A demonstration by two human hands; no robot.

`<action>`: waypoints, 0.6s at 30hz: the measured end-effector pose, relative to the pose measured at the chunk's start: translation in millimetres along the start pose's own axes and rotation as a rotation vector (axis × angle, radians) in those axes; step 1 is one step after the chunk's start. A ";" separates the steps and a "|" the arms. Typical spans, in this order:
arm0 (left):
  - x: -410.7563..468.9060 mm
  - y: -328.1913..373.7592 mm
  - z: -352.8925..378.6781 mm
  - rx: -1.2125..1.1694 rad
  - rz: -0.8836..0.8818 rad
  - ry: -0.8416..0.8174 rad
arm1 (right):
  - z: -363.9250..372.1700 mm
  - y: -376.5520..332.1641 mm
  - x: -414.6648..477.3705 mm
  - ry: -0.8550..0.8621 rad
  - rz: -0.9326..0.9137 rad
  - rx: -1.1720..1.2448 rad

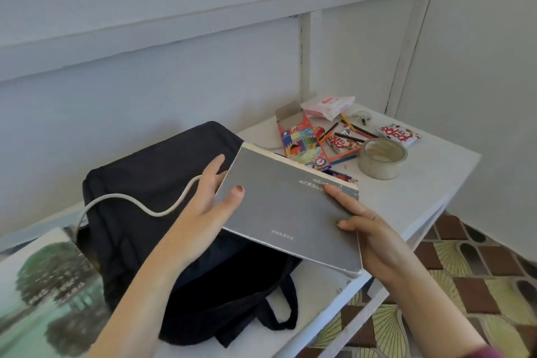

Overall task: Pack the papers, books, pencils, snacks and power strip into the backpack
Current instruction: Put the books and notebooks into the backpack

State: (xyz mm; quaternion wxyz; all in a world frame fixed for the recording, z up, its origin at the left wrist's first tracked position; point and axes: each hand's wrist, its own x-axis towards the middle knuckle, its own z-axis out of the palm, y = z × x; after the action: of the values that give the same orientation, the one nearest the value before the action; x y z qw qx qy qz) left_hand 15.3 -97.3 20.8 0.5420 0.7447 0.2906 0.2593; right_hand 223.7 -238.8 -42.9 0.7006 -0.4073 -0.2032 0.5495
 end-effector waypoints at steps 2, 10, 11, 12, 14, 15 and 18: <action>-19.6 -13.3 0.0 0.123 0.073 -0.032 | -1.8 8.9 -9.1 0.050 -0.005 0.014; -61.0 -67.3 -16.5 0.975 0.791 0.411 | -6.1 39.2 -40.5 0.220 -0.055 0.119; -62.2 -73.9 -20.0 1.030 0.856 0.435 | -6.2 42.2 -43.8 0.239 -0.065 0.130; -61.9 -78.7 -23.2 1.059 0.875 0.415 | -6.0 44.7 -47.0 0.253 -0.073 0.139; -59.1 -85.3 -29.3 1.091 0.841 0.314 | -5.2 49.7 -53.5 0.275 -0.081 0.154; -57.2 -87.6 -32.6 1.104 0.808 0.260 | -4.7 52.3 -56.8 0.285 -0.083 0.157; -52.3 -90.8 -41.3 1.156 0.672 0.119 | -3.8 59.9 -64.8 0.307 -0.084 0.172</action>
State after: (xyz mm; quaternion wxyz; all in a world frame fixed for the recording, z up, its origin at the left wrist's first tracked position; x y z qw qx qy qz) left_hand -63.8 -85.4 -58.5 -0.0710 0.9496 0.1644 0.2571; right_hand 169.9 -296.9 -82.1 0.7780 -0.4161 -0.0629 0.4665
